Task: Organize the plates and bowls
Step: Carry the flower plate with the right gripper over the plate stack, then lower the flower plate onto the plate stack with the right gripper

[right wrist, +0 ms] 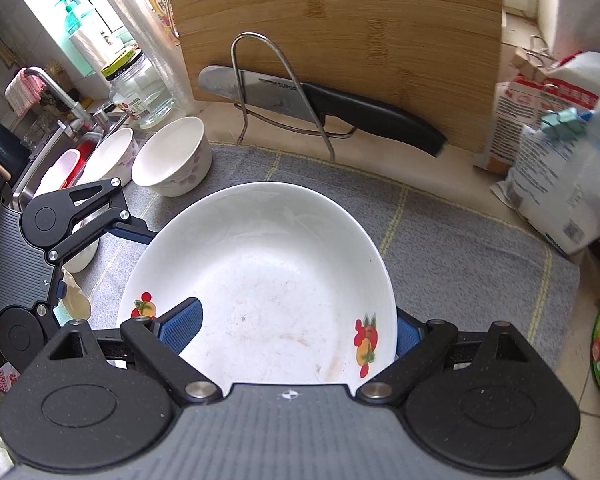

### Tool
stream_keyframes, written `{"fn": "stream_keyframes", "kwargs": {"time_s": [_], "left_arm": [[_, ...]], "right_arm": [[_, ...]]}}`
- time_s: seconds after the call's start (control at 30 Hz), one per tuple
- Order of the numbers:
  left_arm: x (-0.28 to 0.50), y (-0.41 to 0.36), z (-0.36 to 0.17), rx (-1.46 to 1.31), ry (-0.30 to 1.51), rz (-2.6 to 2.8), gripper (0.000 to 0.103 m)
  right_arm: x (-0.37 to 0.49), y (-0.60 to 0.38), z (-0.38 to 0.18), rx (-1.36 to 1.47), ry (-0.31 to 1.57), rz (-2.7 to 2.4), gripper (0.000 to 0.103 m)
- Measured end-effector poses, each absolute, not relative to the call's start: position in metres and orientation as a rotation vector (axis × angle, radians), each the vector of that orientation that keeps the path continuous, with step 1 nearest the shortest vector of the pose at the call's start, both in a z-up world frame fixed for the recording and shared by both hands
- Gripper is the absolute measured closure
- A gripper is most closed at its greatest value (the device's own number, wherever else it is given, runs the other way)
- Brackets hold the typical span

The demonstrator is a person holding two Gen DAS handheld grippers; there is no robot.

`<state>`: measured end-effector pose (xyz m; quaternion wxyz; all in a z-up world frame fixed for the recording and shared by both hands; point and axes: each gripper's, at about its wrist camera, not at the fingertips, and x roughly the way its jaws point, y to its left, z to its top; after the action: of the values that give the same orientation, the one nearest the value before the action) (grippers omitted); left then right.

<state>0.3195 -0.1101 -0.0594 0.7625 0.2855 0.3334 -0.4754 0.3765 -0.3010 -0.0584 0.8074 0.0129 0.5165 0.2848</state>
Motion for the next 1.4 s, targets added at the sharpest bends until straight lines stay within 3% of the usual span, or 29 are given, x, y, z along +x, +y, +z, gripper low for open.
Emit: {"fn": "stream_keyframes", "kwargs": {"time_s": [1.4], "left_arm": [[0.299,-0.178,-0.079,0.72,0.709,-1.316,0.002]], "right_arm": [[0.283,-0.382,-0.069,0.211,1.09,0.316,0.006]]}}
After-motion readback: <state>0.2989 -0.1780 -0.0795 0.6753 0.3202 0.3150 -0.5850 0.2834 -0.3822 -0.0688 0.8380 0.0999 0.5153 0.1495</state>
